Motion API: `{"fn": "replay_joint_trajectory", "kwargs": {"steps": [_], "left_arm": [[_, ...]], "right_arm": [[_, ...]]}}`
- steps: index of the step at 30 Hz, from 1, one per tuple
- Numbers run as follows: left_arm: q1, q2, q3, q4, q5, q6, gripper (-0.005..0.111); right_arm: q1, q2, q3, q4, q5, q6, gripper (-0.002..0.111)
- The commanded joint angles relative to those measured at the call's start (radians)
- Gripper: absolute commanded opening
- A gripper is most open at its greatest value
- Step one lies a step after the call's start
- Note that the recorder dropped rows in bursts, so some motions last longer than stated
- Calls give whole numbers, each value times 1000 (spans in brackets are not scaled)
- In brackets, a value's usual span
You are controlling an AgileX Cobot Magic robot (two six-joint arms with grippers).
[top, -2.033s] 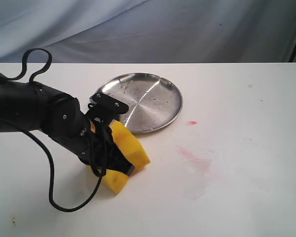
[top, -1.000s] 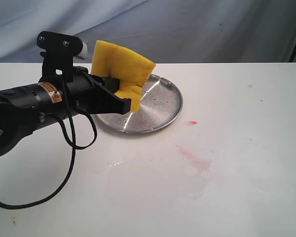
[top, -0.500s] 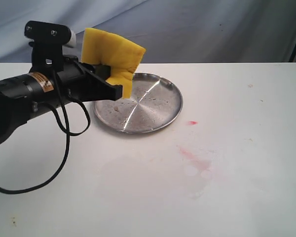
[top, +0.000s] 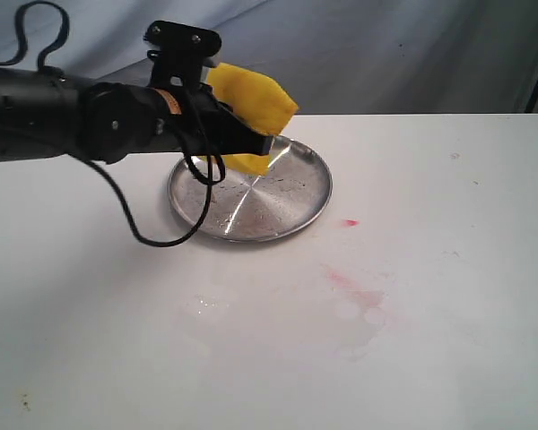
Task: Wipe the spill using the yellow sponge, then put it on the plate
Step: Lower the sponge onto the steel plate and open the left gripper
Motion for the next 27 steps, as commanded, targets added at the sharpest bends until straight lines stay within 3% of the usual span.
{"fn": "replay_joint_trajectory", "kwargs": {"steps": [1, 7, 10, 13, 17, 21, 24, 27], "left_arm": [[5, 111, -155, 29, 104, 35, 1], [14, 327, -452, 135, 372, 86, 1], [14, 402, -542, 137, 480, 88, 1], [14, 454, -595, 147, 565, 111, 1], [14, 461, -599, 160, 575, 111, 1], [14, 459, -600, 160, 577, 111, 25], [12, 459, -600, 160, 583, 103, 58], [12, 442, -600, 152, 580, 98, 62]], "right_arm": [[4, -4, 3, -4, -2, 0, 0], [4, -4, 3, -4, -2, 0, 0], [4, -4, 3, -4, -2, 0, 0], [4, -4, 3, -4, -2, 0, 0], [4, -4, 3, -4, -2, 0, 0], [4, -4, 3, -4, -2, 0, 0], [4, -4, 3, -4, -2, 0, 0], [4, -4, 3, -4, -2, 2, 0]]}}
